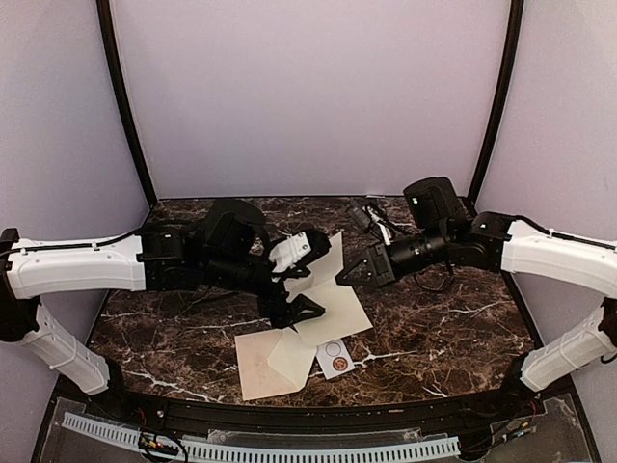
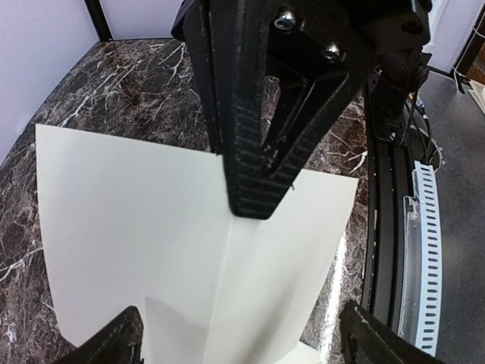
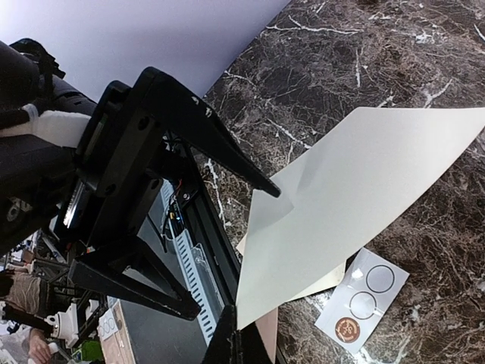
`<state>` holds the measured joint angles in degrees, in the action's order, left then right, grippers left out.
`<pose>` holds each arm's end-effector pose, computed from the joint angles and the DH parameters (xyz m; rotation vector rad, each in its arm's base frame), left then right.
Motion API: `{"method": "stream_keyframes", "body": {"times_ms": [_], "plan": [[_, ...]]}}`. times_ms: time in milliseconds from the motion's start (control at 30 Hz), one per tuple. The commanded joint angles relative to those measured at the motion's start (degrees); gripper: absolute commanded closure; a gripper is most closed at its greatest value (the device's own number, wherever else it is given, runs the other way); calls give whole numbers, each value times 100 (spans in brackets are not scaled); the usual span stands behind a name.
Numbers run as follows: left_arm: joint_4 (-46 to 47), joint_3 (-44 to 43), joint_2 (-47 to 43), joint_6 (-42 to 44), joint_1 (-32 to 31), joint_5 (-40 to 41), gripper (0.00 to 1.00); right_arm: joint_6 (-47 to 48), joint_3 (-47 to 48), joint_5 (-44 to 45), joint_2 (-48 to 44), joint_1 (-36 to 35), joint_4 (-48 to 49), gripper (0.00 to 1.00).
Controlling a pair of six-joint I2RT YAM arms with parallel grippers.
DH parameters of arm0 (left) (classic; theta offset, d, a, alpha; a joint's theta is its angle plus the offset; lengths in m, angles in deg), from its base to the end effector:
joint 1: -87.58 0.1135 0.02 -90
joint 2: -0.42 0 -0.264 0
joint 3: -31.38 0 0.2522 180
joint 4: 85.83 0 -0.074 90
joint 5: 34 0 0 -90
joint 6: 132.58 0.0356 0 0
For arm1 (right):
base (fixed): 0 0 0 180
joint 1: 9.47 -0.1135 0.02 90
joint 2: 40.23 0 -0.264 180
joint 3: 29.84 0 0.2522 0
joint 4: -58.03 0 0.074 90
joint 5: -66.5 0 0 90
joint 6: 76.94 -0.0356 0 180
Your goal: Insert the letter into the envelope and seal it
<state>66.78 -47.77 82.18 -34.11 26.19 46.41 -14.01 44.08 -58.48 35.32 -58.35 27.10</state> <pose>0.1521 -0.2913 0.3087 1.3282 1.7183 -0.7210 0.1774 0.2343 0.3065 -0.8391 2.2206 1.3697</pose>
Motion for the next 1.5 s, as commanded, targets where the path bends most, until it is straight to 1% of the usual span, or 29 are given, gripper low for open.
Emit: {"method": "stream_keyframes", "body": {"times_ms": [0,133,167,267,300,400,500,633,700,733,767,800,867,967,1033,1133,1167,1233,1267,1400,1467], "plan": [[-208,122,-38,325,-81,296,12,75,202,-366,39,-68,207,100],[-186,177,-46,371,-130,519,20,88,209,-464,65,-91,223,100],[-169,189,-46,386,-133,545,24,96,213,-487,68,-93,227,100],[-182,214,-53,432,-181,649,32,103,222,-493,76,-95,198,100],[-181,221,-63,443,-214,659,37,105,240,-492,81,-95,183,100],[-195,262,-72,509,-280,743,43,93,259,-538,107,-95,206,100],[-243,278,-41,570,-339,821,46,79,277,-586,135,-95,224,100],[-280,305,5,630,-392,890,54,66,276,-590,160,-95,223,100],[-254,344,-20,642,-406,1055,58,70,259,-569,158,-95,215,100],[-239,352,-28,640,-408,1079,62,69,246,-552,159,-93,208,100],[-234,362,-39,639,-416,1092,64,66,243,-527,167,-95,193,100],[-229,361,-38,639,-421,1087,70,70,247,-503,171,-93,174,100],[-234,368,-45,632,-426,1069,75,70,244,-492,178,-95,162,100],[-249,369,-50,617,-435,1003,80,70,242,-505,178,-95,170,100],[-253,375,-56,594,-436,987,87,70,237,-501,179,-95,170,100],[-262,382,-53,547,-436,978,94,78,243,-398,183,-95,134,100],[-276,378,-50,508,-436,977,98,82,235,-332,172,-95,108,100],[-327,410,-81,430,-436,976,100,64,252,-99,131,-94,56,100],[-326,467,-99,398,-436,976,100,55,263,64,78,-91,15,92],[-235,664,-344,-2,-427,978,100,-18,241,850,-236,-57,-15,46],[-194,739,-476,-327,-416,976,100,-91,154,1236,-465,-6,48,26]]}}
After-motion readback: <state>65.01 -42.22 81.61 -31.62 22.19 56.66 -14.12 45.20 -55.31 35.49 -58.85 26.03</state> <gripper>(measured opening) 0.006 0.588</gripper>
